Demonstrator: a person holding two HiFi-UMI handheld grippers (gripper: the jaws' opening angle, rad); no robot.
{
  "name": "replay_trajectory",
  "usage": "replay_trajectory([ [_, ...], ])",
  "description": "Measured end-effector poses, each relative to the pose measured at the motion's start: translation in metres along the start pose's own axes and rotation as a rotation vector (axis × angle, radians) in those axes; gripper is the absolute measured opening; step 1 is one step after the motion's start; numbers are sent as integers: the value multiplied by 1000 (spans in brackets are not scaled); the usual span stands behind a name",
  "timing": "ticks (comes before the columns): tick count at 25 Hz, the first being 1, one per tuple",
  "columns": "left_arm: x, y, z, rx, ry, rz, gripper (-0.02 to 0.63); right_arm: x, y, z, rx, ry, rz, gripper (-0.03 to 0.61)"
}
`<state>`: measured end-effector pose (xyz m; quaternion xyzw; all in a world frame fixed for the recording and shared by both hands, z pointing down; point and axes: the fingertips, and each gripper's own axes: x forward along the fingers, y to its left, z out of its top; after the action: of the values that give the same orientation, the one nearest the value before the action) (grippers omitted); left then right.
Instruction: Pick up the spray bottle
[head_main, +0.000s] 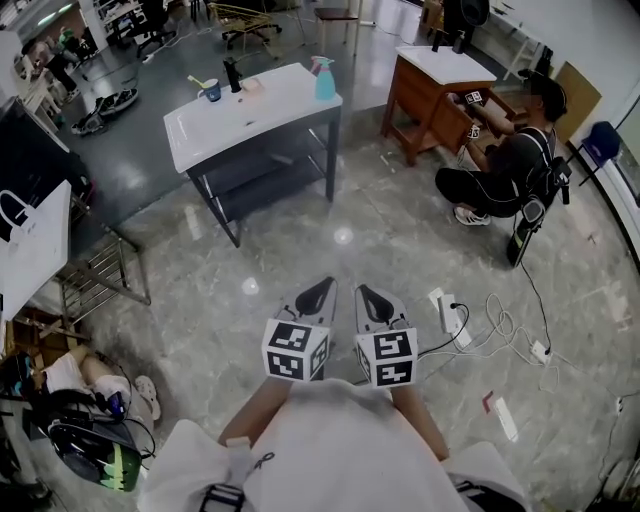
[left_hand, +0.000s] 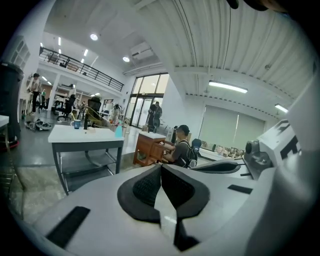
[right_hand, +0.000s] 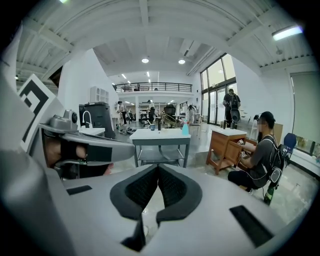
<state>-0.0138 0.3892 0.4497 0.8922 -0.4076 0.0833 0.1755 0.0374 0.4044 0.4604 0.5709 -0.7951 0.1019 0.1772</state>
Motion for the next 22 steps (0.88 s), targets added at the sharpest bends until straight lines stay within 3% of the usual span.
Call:
replay_trajectory([
  [22,91,95,53,23,38,-44,26,123,-34,36,47,58,-38,26],
])
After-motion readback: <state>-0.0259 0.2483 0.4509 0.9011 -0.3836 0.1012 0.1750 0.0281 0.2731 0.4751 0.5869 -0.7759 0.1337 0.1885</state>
